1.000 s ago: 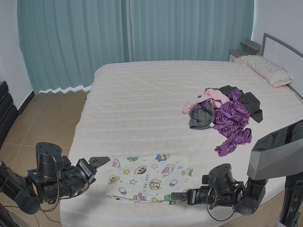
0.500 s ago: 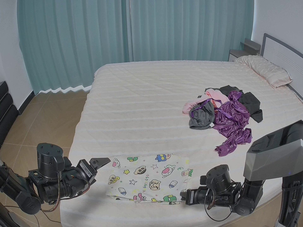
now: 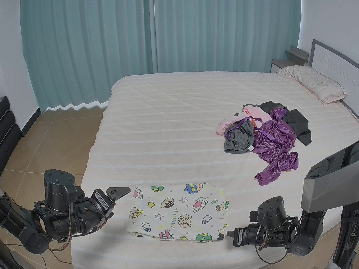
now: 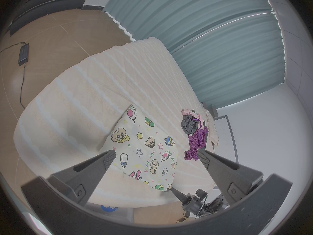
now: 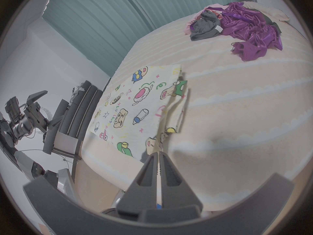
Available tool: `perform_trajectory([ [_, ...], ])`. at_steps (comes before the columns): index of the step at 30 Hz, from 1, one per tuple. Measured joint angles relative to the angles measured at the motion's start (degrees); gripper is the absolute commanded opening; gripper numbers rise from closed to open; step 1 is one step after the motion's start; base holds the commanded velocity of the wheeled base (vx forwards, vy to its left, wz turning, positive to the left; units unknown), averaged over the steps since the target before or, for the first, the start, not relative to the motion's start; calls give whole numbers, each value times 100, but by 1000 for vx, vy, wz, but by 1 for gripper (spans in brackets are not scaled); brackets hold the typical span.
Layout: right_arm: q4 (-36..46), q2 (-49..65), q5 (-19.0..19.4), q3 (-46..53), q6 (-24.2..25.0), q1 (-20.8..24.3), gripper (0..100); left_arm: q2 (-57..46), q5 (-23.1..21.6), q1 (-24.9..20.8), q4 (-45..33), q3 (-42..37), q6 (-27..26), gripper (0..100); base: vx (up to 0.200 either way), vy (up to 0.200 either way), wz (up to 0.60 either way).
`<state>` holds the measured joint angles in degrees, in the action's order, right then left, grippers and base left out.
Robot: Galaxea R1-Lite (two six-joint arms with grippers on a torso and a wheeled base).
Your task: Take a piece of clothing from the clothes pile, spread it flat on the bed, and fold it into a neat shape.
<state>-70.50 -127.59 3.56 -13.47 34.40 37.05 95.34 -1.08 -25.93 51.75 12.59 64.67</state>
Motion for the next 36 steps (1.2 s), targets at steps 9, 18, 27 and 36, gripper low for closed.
perform_trajectory([
  [9, 0, 27, 11, 74, -121, -30, 100, 2, 5, 0, 0, 0, 0, 100, 0, 0, 0],
  [18, -20, -28, 43, 28, -107, 95, 100, 2, 2, 2, 0, 5, 0, 100, 0, 0, 0],
  [27, -247, -276, 71, -347, -60, 223, 0, 18, 2, 0, 0, 7, 0, 100, 0, 0, 0],
  [36, -173, -435, 134, -472, -57, 280, 0, 28, 0, 2, 0, 7, 0, 100, 0, 0, 0],
])
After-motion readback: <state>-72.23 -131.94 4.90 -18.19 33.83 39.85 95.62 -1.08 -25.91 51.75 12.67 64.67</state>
